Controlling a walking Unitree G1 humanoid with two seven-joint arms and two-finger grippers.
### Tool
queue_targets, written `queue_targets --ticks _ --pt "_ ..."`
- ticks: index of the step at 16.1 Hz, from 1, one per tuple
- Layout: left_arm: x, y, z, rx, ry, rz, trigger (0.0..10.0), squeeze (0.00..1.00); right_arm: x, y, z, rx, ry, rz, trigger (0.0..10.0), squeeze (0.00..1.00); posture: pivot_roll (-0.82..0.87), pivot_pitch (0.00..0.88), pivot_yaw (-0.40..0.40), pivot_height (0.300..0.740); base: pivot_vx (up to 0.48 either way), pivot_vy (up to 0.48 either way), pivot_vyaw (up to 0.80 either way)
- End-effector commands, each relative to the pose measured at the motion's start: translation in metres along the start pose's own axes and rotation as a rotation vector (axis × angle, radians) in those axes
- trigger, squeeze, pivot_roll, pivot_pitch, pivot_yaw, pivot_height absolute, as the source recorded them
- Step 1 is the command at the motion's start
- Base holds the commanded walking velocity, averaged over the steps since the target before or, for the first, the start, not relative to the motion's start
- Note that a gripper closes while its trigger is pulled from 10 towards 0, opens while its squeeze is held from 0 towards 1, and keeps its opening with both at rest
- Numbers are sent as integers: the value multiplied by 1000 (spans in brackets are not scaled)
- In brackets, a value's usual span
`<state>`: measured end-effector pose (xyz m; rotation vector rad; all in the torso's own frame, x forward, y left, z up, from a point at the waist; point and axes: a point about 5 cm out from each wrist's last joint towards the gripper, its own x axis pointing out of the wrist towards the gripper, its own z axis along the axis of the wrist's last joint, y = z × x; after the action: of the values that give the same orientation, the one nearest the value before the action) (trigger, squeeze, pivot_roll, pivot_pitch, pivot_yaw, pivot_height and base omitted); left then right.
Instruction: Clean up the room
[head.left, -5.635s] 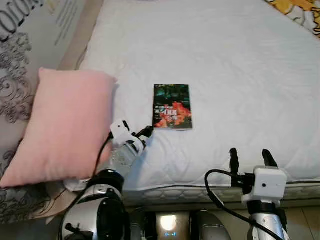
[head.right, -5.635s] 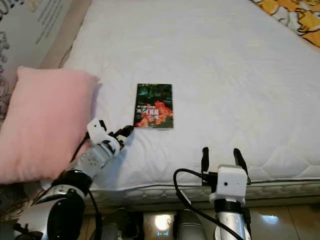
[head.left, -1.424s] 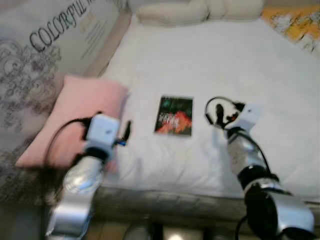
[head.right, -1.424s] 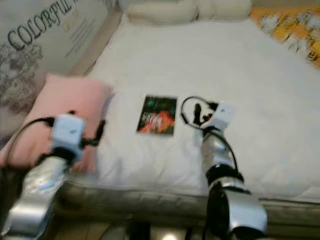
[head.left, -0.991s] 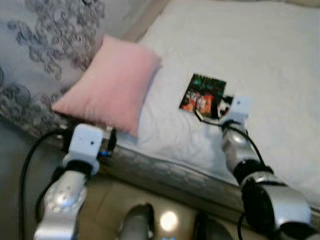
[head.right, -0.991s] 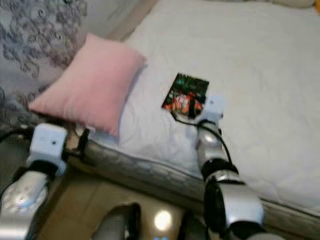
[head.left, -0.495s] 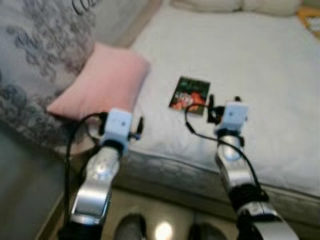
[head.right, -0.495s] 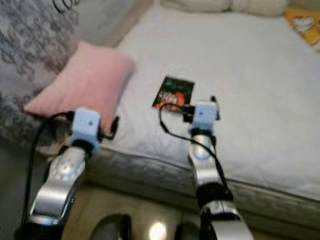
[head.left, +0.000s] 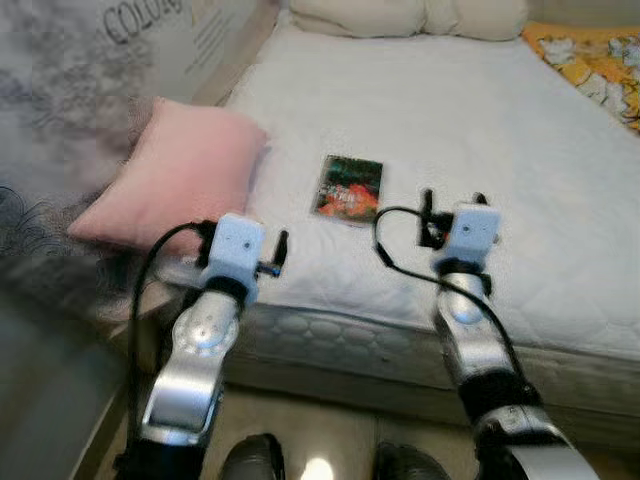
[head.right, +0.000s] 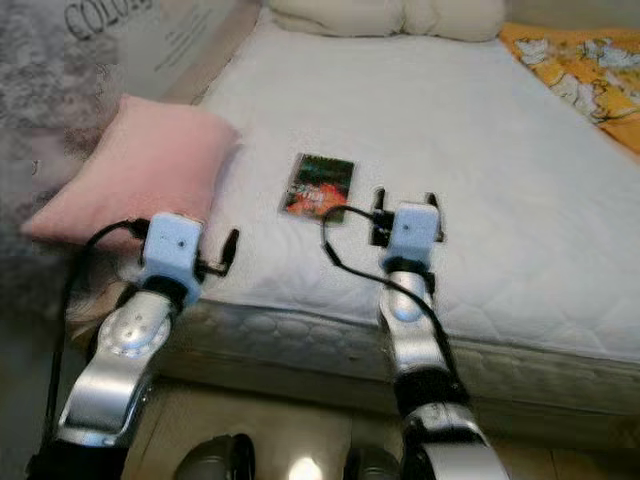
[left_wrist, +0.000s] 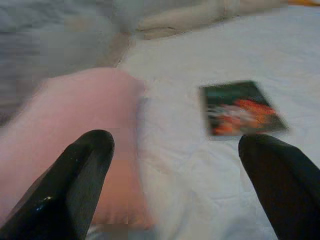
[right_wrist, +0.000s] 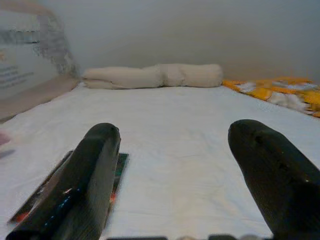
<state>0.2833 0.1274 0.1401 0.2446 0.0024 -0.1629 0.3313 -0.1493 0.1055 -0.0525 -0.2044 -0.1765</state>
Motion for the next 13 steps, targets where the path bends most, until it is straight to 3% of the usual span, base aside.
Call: queue_targets --ticks 1,6,7,8,9,13 --pt "-3 2 -8 -2 32 9 10000 0 2 6 3 6 -6 17 10000 0 74 39 34 736 0 0 0" --pt "-3 2 -8 -2 32 9 10000 0 2 6 3 6 -6 17 10000 0 74 39 34 736 0 0 0" --pt "5 -2 -8 -14 15 -7 10000 0 -3 7 6 -14 -15 8 10000 0 51 32 39 732 0 0 475" --pt "28 -24 2 13 -44 -117 10000 0 -14 -2 5 -46 -17 -45 10000 0 -51 0 88 722 0 0 0" --pt "36 -33 6 29 -62 -162 10000 0 -18 -6 4 -56 -15 -62 10000 0 -54 1 91 712 0 0 0" --pt "42 -17 -5 -38 -22 -105 10000 0 -19 -6 7 -27 -2 -20 10000 0 -61 0 77 703 0 0 0"
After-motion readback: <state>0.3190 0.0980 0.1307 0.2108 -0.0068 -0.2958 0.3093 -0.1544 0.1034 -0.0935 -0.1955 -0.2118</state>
